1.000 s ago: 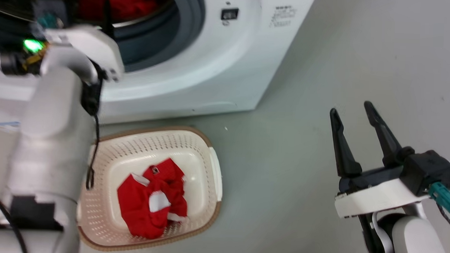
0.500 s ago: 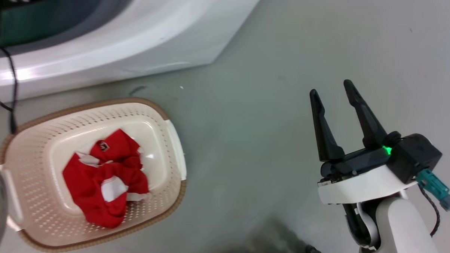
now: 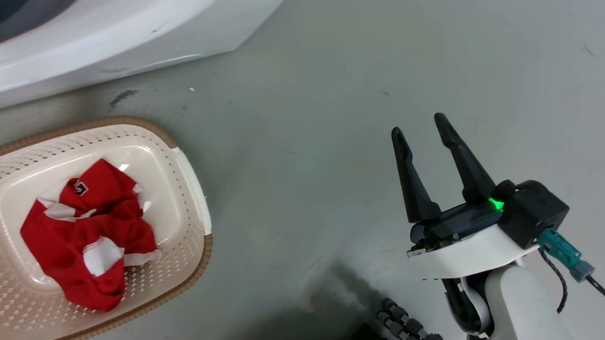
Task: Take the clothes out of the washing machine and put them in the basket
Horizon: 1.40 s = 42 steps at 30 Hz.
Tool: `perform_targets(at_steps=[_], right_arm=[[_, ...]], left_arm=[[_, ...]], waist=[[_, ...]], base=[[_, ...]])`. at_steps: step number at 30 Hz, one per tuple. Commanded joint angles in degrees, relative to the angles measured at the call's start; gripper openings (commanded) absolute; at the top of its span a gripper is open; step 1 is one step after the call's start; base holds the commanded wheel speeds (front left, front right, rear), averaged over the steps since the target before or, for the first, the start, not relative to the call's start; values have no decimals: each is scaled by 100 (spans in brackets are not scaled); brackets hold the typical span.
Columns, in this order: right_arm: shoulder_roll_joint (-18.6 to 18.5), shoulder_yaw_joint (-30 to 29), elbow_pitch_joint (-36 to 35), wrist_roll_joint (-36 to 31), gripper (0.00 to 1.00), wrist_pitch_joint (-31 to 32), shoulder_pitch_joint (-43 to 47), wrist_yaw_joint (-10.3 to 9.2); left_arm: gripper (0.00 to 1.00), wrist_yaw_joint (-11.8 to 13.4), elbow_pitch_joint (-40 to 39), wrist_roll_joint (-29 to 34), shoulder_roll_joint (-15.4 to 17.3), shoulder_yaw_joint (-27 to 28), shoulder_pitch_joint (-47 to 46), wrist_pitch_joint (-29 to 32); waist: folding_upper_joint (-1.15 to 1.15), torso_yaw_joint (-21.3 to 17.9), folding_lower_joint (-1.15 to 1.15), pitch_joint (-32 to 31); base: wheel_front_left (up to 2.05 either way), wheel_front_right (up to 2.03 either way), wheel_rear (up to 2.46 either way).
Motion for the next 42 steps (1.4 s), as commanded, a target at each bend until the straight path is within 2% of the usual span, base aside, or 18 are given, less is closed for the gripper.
perform_targets(at_steps=[1, 11, 12, 13, 14, 15, 22, 28, 35, 42], right_arm=[[19, 22, 12, 18, 100, -40, -87, -4], [19, 139, 155, 247, 100, -138, -183, -4], [19, 145, 166, 247, 100, -141, -209, -4], [20, 165, 171, 271, 100, -148, -242, -4], [19, 181, 177, 289, 100, -149, -268, -4], [19, 194, 178, 313, 100, -160, -288, -4], [18, 134, 224, 320, 100, -207, -354, -4], [18, 38, 233, 264, 100, -227, -367, -4], [17, -149, 259, 150, 100, -215, -246, -4], [16, -341, 214, 30, 100, -87, -26, -4]], left_arm=[[100, 21, 24, 33, 30, -35, -77, 95], [100, 67, -220, -26, 202, -122, -180, 1551], [90, 93, -299, -4, 213, -145, -138, 1631], [44, 127, -375, -14, 218, -148, -90, 1699], [15, 186, -477, 14, 243, -165, -49, 1719], [0, 248, -590, 24, 253, -160, 6, 1735], [0, 663, -1551, 125, 391, -191, 474, 1440], [0, 982, -2301, 102, 426, -107, 1057, 730], [0, 1122, -2689, -15, 362, -19, 1742, -336], [0, 1079, -2579, -229, 273, 120, 2469, -1663]], waist=[[0, -62, -1, 62], [0, -215, -1, 263], [0, -214, -1, 277], [0, -216, -1, 292], [0, -225, -1, 303], [0, -233, -1, 311], [0, -216, -1, 251], [0, -121, -1, 3], [0, 32, -1, -458], [0, 143, -1, -1135]], base=[[0, 0, 0], [0, 0, 0], [0, 0, 0], [0, 0, 0], [0, 0, 0], [0, 0, 0], [0, 0, 0], [0, 0, 0], [0, 0, 0], [0, 0, 0]])
